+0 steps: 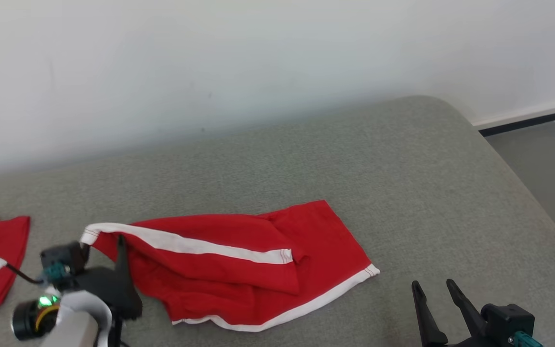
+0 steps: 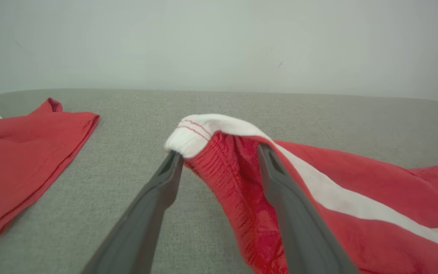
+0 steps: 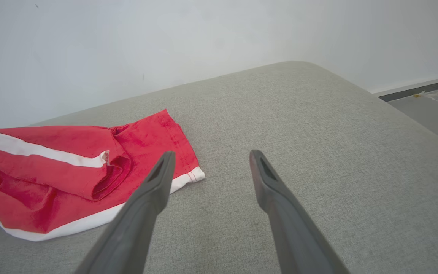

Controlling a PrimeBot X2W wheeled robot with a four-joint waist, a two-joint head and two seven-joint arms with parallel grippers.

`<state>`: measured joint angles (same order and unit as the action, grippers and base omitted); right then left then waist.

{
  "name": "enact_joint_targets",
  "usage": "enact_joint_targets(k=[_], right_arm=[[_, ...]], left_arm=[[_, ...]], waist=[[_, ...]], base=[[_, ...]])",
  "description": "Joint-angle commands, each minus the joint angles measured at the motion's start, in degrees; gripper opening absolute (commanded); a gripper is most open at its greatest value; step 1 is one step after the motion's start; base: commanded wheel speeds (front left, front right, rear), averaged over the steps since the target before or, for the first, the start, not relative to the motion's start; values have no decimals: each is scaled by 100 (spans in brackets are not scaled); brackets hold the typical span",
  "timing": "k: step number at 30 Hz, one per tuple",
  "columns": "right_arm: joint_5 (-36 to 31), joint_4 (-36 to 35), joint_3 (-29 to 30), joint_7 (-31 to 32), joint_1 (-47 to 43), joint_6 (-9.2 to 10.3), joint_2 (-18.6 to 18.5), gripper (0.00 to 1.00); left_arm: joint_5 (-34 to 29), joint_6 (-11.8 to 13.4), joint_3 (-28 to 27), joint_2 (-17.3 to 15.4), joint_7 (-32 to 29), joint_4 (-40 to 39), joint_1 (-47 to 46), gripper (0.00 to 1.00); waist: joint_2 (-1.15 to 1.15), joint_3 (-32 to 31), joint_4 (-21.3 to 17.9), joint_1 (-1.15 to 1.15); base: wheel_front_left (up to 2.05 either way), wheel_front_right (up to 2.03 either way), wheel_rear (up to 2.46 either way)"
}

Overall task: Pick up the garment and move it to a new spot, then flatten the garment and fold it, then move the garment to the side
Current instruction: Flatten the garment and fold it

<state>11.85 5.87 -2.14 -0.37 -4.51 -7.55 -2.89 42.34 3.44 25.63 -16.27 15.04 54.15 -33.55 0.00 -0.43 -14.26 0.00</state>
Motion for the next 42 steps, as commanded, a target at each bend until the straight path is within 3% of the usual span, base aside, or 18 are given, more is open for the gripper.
enact_joint_targets(k=[1,10,15,18,21,26,32,42], right_arm=[[46,-20,22,8,-39,12,2,100],[84,14,-22,27,-150,12,1,100],[108,50,11,-37,-186,12,1,100],[77,71,71,-56,-222,12,1,100],[50,96,137,-11,-218,12,-24,100],[-5,264,61,396,-42,12,-178,100],[-29,678,-98,761,395,12,-428,100],[-239,2194,-95,944,1458,13,-649,100]], left_arm=[[-36,-46,20,51,25,63,151,100],[83,-243,-116,133,25,177,666,100],[-395,-310,-298,140,25,-811,1141,100],[-763,-225,-355,248,25,-1526,1637,100],[-1068,-220,-195,317,25,-1872,2035,100],[-1375,-377,314,412,-80,-1609,2152,100],[-1548,-479,538,480,-124,-1163,1882,100],[-1709,-686,781,703,-43,-628,1414,100]], waist=[[0,-64,131,0],[0,-260,461,0],[0,-363,568,0],[0,-435,620,0],[0,-483,671,0],[0,-463,715,0],[0,-309,664,0],[0,-46,726,0]], base=[[0,0,0],[0,0,0],[0,0,0],[0,0,0],[0,0,0],[0,0,0],[0,0,0],[0,0,0]])
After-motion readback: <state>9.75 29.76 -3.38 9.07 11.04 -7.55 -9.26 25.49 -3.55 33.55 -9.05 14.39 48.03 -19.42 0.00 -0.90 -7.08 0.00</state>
